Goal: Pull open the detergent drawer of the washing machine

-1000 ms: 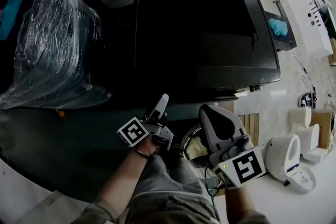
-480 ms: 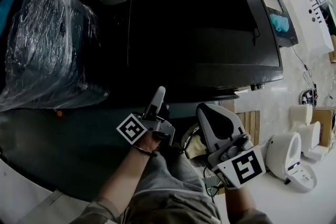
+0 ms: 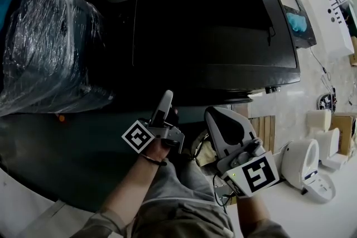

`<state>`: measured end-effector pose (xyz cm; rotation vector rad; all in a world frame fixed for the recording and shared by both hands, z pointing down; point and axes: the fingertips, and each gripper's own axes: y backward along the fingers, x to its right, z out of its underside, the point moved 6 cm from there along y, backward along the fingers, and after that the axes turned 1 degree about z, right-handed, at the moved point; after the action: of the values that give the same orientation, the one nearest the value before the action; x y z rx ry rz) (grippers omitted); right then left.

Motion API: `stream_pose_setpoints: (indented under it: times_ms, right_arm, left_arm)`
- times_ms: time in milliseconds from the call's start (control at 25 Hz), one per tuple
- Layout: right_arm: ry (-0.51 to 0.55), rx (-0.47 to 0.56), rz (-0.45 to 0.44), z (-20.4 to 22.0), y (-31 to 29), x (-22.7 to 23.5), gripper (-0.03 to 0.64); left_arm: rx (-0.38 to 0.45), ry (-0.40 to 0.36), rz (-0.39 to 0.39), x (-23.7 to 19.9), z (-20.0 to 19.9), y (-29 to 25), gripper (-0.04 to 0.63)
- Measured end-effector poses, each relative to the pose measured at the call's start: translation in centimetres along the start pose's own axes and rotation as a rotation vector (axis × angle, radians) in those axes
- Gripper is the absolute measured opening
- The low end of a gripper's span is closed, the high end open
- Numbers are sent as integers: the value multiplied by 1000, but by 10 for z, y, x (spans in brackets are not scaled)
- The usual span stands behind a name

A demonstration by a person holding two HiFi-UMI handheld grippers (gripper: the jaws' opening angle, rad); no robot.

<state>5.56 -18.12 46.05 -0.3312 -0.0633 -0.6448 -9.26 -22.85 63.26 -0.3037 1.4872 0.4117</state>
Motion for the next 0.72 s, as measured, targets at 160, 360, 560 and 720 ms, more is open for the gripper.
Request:
stream_pose_setpoints:
  times_ms: [160,360,560,720]
  right_arm:
    - [-10,-23,2,2,3,-2,34]
    - [4,-54,5,6,10,-5,34]
    - [1,-58,5,4,18,-9,34]
    - [1,-58,-3,9,26,-14,34]
  left_arm:
    - [-3,8,-7,2,5,10,426]
    - [-18,9,-16,3,13,27,426]
    - [-20,12,-18,4,24,46,426]
    - [-20,8,-24,4,31,61,426]
